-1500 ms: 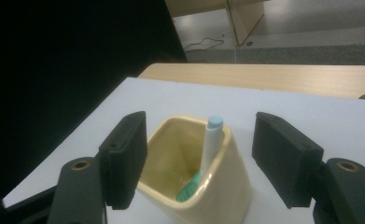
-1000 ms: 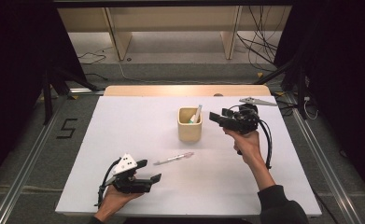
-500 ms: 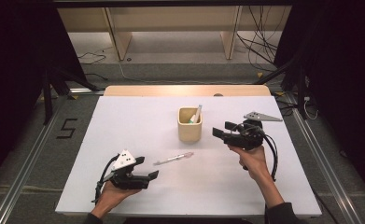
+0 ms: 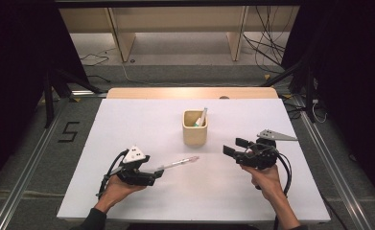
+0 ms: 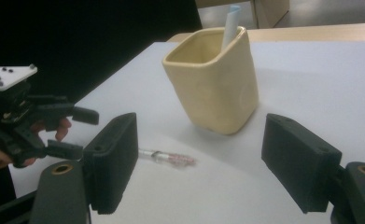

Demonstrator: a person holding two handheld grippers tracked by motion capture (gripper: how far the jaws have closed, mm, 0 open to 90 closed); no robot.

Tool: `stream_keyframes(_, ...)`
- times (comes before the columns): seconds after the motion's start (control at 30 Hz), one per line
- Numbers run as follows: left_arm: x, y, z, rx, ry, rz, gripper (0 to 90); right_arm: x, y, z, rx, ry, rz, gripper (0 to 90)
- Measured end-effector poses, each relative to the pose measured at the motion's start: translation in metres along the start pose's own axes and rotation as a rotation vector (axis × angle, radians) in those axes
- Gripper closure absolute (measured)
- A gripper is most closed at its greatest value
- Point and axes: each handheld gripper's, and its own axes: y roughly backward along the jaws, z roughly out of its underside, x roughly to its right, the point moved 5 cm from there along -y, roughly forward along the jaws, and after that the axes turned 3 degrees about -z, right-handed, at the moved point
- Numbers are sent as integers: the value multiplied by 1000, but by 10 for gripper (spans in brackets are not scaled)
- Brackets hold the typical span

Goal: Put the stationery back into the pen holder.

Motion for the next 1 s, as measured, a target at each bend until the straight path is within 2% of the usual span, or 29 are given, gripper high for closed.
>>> stream_keyframes(0.17, -3, -4, -8, -41, -25, -3, 212, -3, 5, 12, -4, 0, -11, 260)
stream_keyframes(0.4, -5, -16, -14, -130, -70, 7, 228, -6, 8, 27, -26, -2, -27, 257)
stream_keyframes(0.5, -2, -21, -16, -168, -99, 11, 238, -8, 8, 31, -36, 1, -30, 256)
stream_keyframes(0.7, 0, -28, -23, -214, -131, 24, 275, -12, 7, 37, -55, 9, -39, 249)
stream_keyframes(0.9, 2, -36, -27, -273, -181, 38, 304, -17, 7, 42, -68, 16, -54, 240)
stream_keyframes(1.0, 4, -39, -30, -286, -196, 47, 316, -19, 8, 45, -65, 18, -61, 239)
